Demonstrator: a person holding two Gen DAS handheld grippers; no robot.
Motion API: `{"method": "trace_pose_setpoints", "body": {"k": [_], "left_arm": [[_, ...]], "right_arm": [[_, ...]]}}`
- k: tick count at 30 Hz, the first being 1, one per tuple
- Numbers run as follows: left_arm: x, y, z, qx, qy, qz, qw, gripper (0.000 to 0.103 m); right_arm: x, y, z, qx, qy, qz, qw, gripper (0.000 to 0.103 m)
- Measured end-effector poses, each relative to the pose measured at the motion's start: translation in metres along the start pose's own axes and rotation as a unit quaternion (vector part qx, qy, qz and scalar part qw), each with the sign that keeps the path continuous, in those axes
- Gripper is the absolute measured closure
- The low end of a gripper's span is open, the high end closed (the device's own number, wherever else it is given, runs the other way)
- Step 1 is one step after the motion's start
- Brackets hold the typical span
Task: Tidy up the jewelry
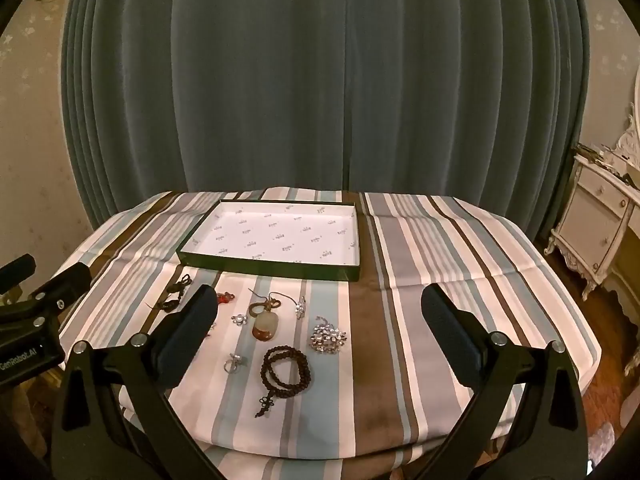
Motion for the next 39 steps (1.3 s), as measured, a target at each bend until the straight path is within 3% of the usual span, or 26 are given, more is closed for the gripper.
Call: {"method": "trace_pose_setpoints", "body": {"k": [35,39], "left_arm": [[-0.014,0.013,-0.007,0.002,0.003,0.000,1.0000,0.004],[0.001,0.002,-0.002,0.001,0.004,0.001,1.0000,0.004]], "right_arm": [[-0.002,0.001,0.002,-0.003,-0.005,0.000,1.000,0.002],[-0.001,0.001,0.002,-0.003,-0.005,0.000,1.000,0.002]]}}
Point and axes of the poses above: each gripper's, at about its wrist camera, not at the fingertips, and x roughly the way its jaws point, y to its left, z to its top, the point moved 6 cm from there along x, roughly the way its jaws point, and after that the axes turned 5 degrees about z, right-handed, at the moved point
